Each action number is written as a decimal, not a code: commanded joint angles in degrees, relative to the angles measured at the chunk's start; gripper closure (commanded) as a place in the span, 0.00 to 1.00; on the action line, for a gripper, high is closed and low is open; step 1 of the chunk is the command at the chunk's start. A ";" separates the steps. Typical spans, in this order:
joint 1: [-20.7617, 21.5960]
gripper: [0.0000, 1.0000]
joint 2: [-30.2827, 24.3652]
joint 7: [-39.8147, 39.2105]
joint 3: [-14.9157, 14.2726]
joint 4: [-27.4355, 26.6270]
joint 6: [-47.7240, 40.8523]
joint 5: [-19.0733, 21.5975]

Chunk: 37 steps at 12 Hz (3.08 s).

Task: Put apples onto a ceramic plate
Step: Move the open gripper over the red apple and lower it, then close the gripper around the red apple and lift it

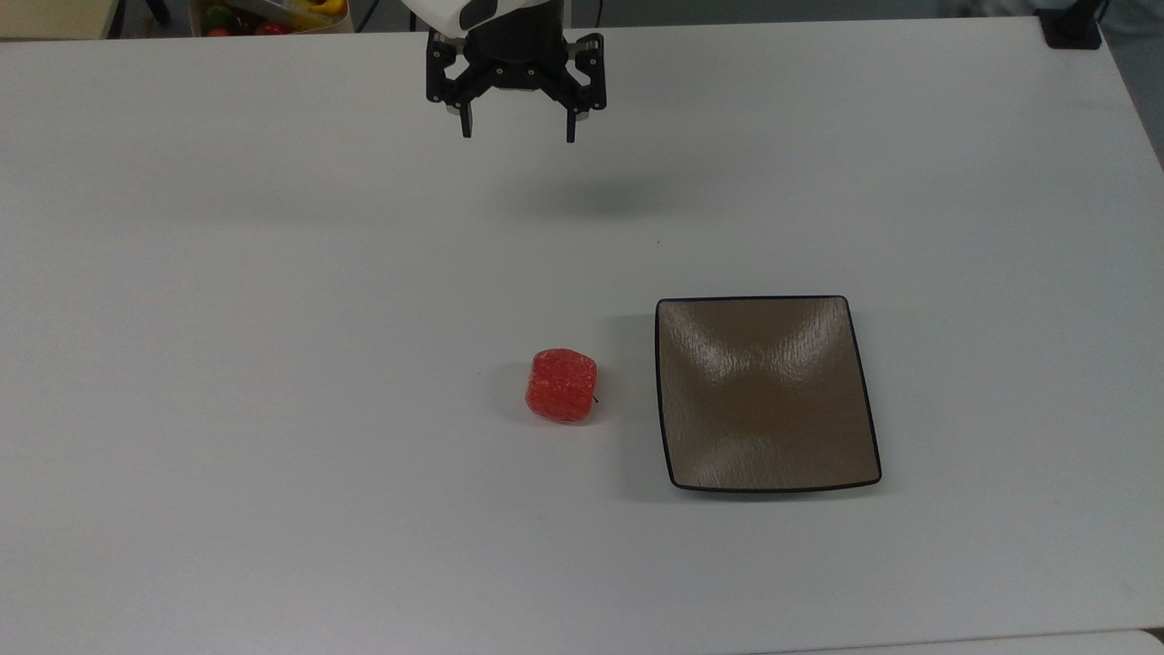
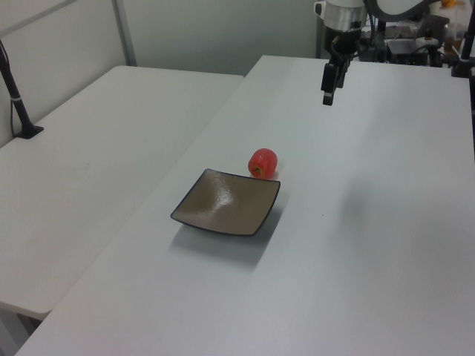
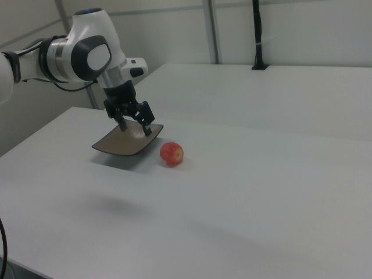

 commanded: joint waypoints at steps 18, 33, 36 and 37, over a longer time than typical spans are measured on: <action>2.76 0.00 18.08 1.19 -1.13 7.36 23.79 -0.20; 3.64 0.02 31.90 8.84 -0.52 14.47 29.71 -9.69; 3.56 0.53 31.81 8.93 -0.43 14.39 29.71 -10.66; 3.38 0.53 31.55 8.93 -0.34 14.48 29.71 -10.57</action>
